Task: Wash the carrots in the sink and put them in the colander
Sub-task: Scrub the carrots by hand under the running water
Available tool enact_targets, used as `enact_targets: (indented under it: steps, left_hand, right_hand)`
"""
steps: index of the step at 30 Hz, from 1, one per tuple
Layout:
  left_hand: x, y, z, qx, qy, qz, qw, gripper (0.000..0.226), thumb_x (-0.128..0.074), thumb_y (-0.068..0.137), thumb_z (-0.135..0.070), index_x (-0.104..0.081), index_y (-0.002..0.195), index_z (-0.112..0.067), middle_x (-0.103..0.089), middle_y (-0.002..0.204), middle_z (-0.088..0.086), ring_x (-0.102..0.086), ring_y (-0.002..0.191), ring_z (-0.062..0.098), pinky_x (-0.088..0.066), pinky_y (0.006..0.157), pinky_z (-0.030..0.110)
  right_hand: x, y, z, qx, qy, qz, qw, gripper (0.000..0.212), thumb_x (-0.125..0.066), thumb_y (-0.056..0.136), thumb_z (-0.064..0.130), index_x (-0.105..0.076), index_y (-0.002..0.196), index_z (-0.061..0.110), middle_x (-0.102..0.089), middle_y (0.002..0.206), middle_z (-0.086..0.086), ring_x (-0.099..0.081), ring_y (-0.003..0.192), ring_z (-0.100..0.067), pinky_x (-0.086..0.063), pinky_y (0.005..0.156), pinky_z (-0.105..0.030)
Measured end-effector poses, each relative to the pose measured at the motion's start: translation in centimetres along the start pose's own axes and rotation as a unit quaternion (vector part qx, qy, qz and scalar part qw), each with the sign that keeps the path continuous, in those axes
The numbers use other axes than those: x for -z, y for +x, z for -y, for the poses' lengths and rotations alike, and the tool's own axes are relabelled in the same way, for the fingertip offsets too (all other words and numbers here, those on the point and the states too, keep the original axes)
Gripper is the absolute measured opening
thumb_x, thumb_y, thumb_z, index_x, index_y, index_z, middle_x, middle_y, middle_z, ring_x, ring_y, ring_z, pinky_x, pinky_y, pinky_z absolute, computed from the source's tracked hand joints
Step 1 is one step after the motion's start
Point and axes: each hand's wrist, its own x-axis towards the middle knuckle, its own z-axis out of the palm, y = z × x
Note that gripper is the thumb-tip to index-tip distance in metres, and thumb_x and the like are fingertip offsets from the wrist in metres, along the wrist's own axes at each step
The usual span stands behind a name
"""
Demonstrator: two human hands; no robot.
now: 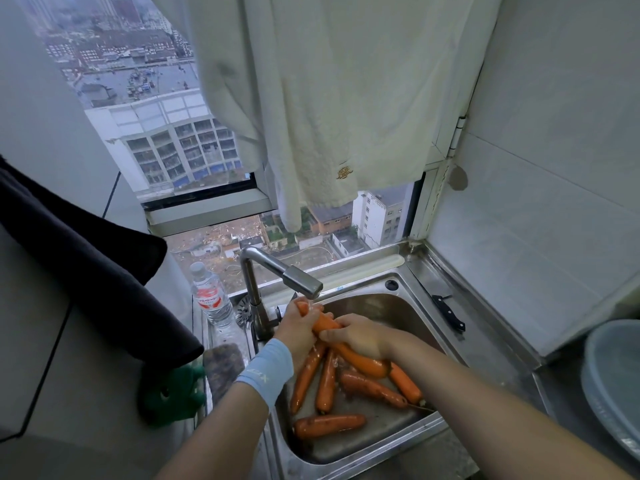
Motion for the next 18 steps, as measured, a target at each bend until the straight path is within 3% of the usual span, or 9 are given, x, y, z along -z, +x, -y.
enact_targets:
  steps: [3, 8, 13, 16, 18]
  left_hand:
    - [0.0, -0.3, 0.1, 0.006, -0.041, 0.021, 0.999, 0.042, -0.045, 0.100, 0.008, -0.044, 0.139, -0.009, -0.059, 0.127, 0.009, -0.063, 0.114, 0.025, -0.054, 0.096, 0.046]
    - [-0.8, -0.9, 0.6, -0.027, -0.043, -0.035, 0.998, 0.034, -0.046, 0.103, -0.001, -0.047, 0.136, -0.011, -0.059, 0.126, 0.014, -0.065, 0.106, 0.019, -0.057, 0.081, 0.035]
    - [-1.8, -0.6, 0.1, -0.063, 0.000, -0.142, 0.988, 0.013, -0.046, 0.106, -0.020, -0.054, 0.112, -0.012, -0.063, 0.096, 0.009, -0.067, 0.079, 0.020, -0.058, 0.075, 0.035]
    - [-1.4, -0.2, -0.2, -0.050, -0.036, -0.187, 0.980, 0.031, -0.043, 0.107, -0.033, -0.059, 0.103, -0.006, -0.065, 0.081, 0.010, -0.065, 0.064, 0.023, -0.057, 0.063, 0.029]
    - [-0.9, -0.2, -0.3, -0.008, -0.107, -0.141, 0.984, 0.033, -0.043, 0.106, -0.037, -0.059, 0.105, -0.008, -0.068, 0.080, 0.011, -0.068, 0.069, 0.027, -0.058, 0.073, 0.038]
  right_hand:
    - [0.0, -0.1, -0.2, 0.003, 0.024, 0.006, 1.000, 0.036, -0.063, 0.097, 0.044, -0.071, 0.118, 0.016, -0.075, 0.111, -0.009, -0.072, 0.103, -0.025, -0.054, 0.101, -0.044]
    - [-0.4, -0.4, 0.3, 0.021, -0.042, -0.015, 0.999, 0.037, -0.057, 0.098, 0.050, -0.070, 0.115, 0.020, -0.073, 0.110, -0.004, -0.068, 0.098, -0.017, -0.051, 0.089, -0.034]
    - [-0.8, -0.2, 0.7, 0.050, -0.091, -0.026, 0.994, 0.034, -0.059, 0.096, 0.051, -0.070, 0.102, 0.020, -0.072, 0.102, 0.000, -0.066, 0.092, -0.013, -0.049, 0.081, -0.030]
    - [-0.9, 0.0, 0.9, 0.051, -0.104, -0.018, 0.993, 0.036, -0.061, 0.094, 0.051, -0.070, 0.110, 0.021, -0.072, 0.110, -0.001, -0.066, 0.101, -0.017, -0.050, 0.094, -0.036]
    - [-0.7, 0.0, 0.5, 0.038, -0.092, -0.016, 0.995, 0.037, -0.062, 0.093, 0.053, -0.068, 0.116, 0.025, -0.071, 0.114, 0.000, -0.066, 0.106, -0.018, -0.049, 0.102, -0.041]
